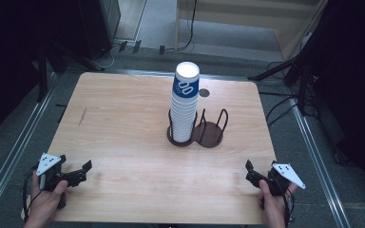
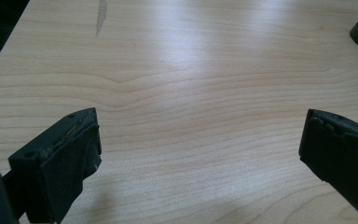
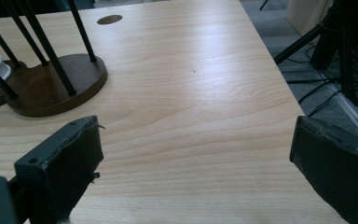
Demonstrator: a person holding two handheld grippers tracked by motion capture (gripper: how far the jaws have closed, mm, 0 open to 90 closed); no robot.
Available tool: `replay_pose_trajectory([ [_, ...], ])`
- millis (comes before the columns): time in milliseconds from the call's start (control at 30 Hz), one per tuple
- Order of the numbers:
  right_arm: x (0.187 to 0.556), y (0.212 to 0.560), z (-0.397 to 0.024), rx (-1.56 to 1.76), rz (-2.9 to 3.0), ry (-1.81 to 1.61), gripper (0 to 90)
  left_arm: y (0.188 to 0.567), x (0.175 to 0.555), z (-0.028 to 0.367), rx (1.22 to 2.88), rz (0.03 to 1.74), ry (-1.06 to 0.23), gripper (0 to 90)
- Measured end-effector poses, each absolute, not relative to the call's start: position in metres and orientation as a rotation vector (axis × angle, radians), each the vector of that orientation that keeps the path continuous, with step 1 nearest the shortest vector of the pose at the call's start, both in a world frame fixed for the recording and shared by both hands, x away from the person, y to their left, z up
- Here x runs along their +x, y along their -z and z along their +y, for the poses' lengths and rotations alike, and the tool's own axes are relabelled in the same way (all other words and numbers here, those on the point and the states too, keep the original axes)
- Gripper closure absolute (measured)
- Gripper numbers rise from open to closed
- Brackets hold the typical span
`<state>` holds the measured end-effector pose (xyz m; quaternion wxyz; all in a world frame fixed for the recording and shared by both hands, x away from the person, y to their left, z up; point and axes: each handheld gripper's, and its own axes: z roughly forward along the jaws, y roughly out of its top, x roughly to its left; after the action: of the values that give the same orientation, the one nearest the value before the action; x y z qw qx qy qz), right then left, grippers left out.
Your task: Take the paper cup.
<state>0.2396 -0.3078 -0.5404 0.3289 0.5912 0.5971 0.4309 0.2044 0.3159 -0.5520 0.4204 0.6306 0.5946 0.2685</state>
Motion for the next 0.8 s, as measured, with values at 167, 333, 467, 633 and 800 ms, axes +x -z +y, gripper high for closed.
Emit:
replay_pose_trajectory([
  [167,0.239,0.538,-0.307,1.535,1.564,-1.12,2.1,0.552,0.204,0.315,1.588,1.482,-0.665,0.0],
  [333,0.237,0.531,-0.302,1.506,1.576,-1.136,2.2,0.552,0.204,0.318,1.58,1.473,-0.649,0.0],
  [467,0.236,0.526,-0.299,1.494,1.572,-1.147,2.2,0.552,0.204,0.318,1.57,1.477,-0.646,0.0],
  [633,0.236,0.519,-0.292,1.479,1.577,-1.153,2.2,0.552,0.203,0.317,1.581,1.474,-0.637,0.0],
  [800,0.236,0.513,-0.287,1.477,1.57,-1.169,2.5,0.552,0.203,0.316,1.584,1.464,-0.62,0.0],
])
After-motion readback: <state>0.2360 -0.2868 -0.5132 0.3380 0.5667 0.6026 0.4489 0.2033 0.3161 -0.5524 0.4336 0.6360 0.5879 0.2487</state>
